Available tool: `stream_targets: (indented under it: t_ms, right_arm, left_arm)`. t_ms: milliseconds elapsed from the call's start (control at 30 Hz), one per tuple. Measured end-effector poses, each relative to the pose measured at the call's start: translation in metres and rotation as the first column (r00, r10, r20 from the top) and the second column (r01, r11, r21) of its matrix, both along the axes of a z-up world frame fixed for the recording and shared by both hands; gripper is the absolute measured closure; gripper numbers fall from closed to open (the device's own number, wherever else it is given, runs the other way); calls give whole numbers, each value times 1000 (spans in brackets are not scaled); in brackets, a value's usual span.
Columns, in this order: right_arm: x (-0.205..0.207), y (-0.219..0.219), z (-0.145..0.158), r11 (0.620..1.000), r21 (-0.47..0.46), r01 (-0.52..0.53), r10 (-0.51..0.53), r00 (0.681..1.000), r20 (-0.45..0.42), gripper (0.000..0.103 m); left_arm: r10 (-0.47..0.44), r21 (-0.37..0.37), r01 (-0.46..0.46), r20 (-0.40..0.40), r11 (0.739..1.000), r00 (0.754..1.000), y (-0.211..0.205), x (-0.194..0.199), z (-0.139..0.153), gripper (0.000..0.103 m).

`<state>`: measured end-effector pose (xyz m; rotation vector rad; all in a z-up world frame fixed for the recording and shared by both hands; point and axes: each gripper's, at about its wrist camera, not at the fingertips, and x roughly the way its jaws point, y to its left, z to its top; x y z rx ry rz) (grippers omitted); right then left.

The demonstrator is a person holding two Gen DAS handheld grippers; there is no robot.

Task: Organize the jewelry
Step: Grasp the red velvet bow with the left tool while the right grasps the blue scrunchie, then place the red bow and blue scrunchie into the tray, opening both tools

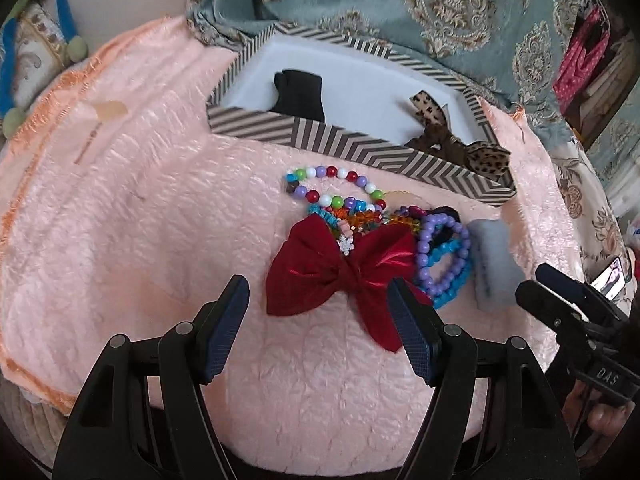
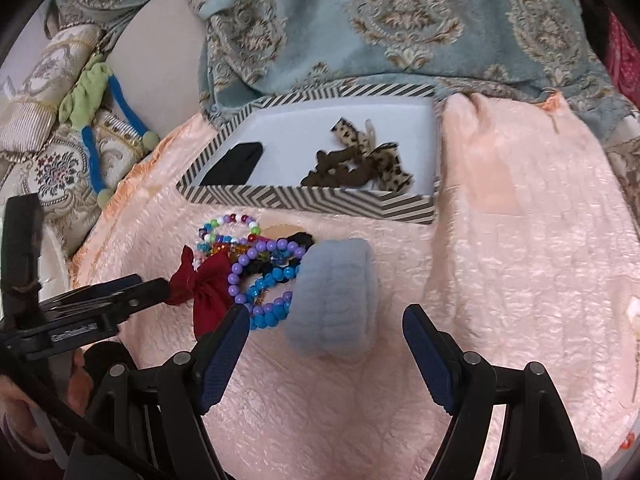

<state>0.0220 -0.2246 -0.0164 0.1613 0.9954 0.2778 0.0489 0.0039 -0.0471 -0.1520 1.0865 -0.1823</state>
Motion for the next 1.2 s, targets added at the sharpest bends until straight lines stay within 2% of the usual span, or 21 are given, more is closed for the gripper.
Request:
stream_targets:
  t_ms: [67, 100, 133, 167, 200, 267, 300, 333, 433, 900, 1200]
  right_arm:
    - [6, 2, -8, 1000, 3, -8, 8, 1000, -11, 26]
    - [9, 2, -12, 1000, 5, -10, 10, 1000, -17, 30]
    - [11, 3, -14, 1000, 7, -12, 12, 1000, -19, 35]
    - [14, 3, -18, 1000, 16, -18, 18, 1000, -22, 48]
    - [16, 4, -20, 1000, 21, -22, 23, 999, -26, 60]
    - [20, 5, -28, 999, 16, -31, 32, 999, -29, 63]
    - [20, 5, -29, 999, 14, -36, 36, 999, -24, 65]
    - [19, 5, -29, 999, 12, -38, 38, 999, -14, 66]
    - [16, 1, -24, 999, 32, -35, 35, 999, 2, 71]
    - [-9, 0, 45, 994, 86, -66, 53, 988, 142, 72]
    - [9, -2, 71, 996, 75, -58, 43, 981, 189, 72]
  left_arm:
    - [5, -1, -5, -16, 1000, 1000, 0, 7, -9, 32]
    - [3, -13, -3, -23, 1000, 1000, 0, 10, -14, 32]
    - [-3, -28, 2, -27, 1000, 1000, 0, 12, -18, 32]
    - [-6, -33, 5, -33, 999, 999, 0, 14, -22, 34]
    - [-8, -39, 6, -37, 999, 999, -1, 15, -25, 44]
    - [-17, -45, 16, -18, 999, 1000, -2, 16, -26, 57]
    - [-28, -55, 27, -13, 998, 1000, -2, 16, -25, 74]
    - [-31, -61, 30, -13, 998, 999, -2, 15, -23, 84]
    - [-34, -58, 35, 9, 998, 999, -1, 11, -14, 90]
    - [-34, -108, 55, 186, 993, 982, 13, -15, 68, 92]
    - [-35, -78, 54, 232, 995, 972, 1, 14, 90, 92]
